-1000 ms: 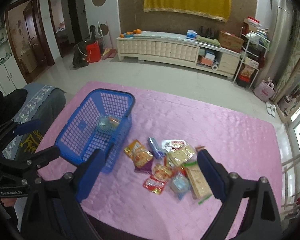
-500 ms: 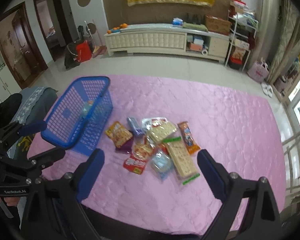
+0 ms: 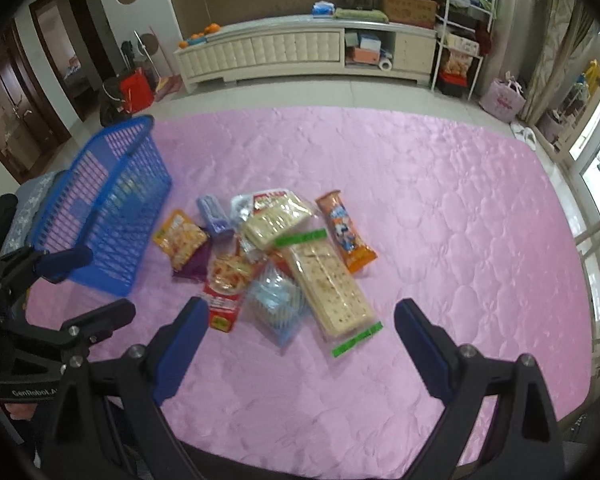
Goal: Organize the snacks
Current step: 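Withdraw the right tool from the basket back toward the snack pile, then grasp the red noodle pouch with the left tool while the right tool grasps a striped bun bag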
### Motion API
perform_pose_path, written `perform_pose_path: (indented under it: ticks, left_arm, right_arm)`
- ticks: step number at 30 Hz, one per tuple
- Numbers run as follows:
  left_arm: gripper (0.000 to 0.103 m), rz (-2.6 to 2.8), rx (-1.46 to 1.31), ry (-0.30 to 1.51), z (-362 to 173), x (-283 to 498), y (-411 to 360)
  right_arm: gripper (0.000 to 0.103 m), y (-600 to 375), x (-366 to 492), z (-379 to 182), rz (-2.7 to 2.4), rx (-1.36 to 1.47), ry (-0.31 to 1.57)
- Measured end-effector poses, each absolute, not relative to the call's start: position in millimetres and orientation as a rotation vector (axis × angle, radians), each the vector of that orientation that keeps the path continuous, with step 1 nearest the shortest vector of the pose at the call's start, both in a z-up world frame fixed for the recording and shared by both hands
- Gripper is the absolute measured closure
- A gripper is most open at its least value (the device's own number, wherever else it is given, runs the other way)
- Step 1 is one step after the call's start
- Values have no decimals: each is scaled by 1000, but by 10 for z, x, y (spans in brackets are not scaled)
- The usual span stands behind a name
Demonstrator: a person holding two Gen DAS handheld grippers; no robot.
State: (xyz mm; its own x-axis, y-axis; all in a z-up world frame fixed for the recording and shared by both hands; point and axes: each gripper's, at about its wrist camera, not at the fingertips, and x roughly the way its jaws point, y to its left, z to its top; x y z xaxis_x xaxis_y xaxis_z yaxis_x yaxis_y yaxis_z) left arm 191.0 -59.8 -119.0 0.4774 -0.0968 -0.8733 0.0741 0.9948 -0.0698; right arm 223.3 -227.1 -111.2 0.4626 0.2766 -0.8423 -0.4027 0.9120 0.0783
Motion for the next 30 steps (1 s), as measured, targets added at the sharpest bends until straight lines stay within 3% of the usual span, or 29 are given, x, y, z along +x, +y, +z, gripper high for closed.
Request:
perform_pose_path:
  ticks: [12,30]
  left_arm:
    - [22,-111,-3,1172,-1819,2275,-670]
    - [22,-127,-22,1286,-2371,2677,-846]
  right_arm:
    - [7,-2269,2529,-1666,375,-147,1034]
    - [7,-2338,2685,-1988,343,-160,1042]
